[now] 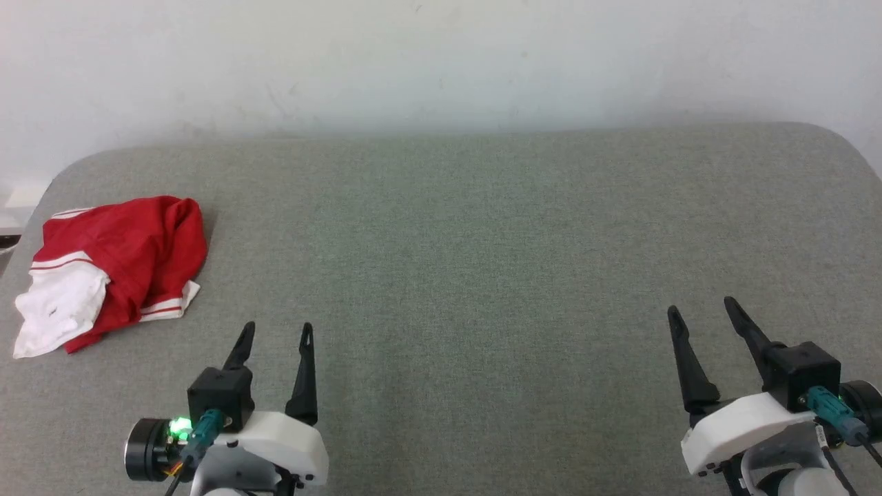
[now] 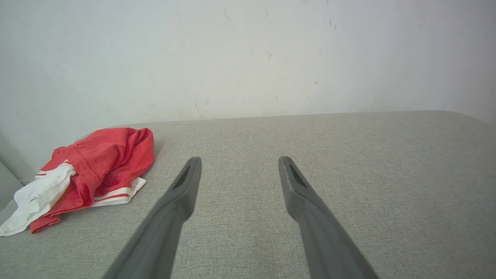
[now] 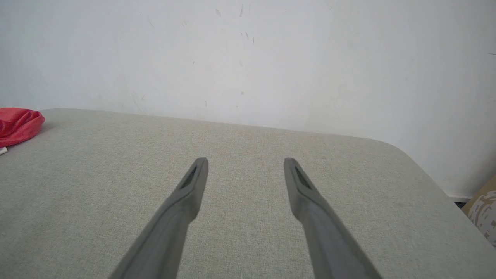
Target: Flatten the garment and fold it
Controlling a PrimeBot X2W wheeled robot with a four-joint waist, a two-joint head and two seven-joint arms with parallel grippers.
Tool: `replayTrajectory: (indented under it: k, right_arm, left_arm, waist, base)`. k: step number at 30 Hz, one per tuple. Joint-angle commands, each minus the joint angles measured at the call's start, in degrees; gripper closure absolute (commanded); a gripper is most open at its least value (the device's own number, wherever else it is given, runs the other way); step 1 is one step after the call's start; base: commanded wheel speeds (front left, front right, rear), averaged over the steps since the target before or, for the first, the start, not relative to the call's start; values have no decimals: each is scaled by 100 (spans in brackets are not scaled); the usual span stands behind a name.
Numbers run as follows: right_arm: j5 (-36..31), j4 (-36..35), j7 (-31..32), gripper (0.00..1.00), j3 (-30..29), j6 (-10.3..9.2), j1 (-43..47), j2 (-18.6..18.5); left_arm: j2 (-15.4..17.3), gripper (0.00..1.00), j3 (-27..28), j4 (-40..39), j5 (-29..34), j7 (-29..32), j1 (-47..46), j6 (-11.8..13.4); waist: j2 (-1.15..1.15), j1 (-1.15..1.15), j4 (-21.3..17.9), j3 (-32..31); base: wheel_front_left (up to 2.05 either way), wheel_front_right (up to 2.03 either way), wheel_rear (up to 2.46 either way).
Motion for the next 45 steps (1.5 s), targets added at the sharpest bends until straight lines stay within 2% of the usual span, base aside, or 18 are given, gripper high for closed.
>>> replayTrajectory:
  k: [1, 20, 45]
  right_arm:
    - [36, 22, -57, 0, -30, -2, 20, 5]
    - [85, 5, -272, 0, -11, -4, 73, 8]
    - [164, 104, -571, 0, -28, -7, 138, 13]
  left_arm:
    - [-3, 0, -27, 33, -39, -64, -18, 26]
    - [-5, 0, -124, 67, -144, -279, -20, 76]
    - [-7, 0, -266, 149, -228, -579, 14, 82]
  waist:
    - [0, 0, 11, 2]
    - [0, 0, 343, 8]
    - [0, 0, 1260, -32]
  base:
    - [0, 0, 0]
    - [0, 0, 0]
    - [0, 0, 0]
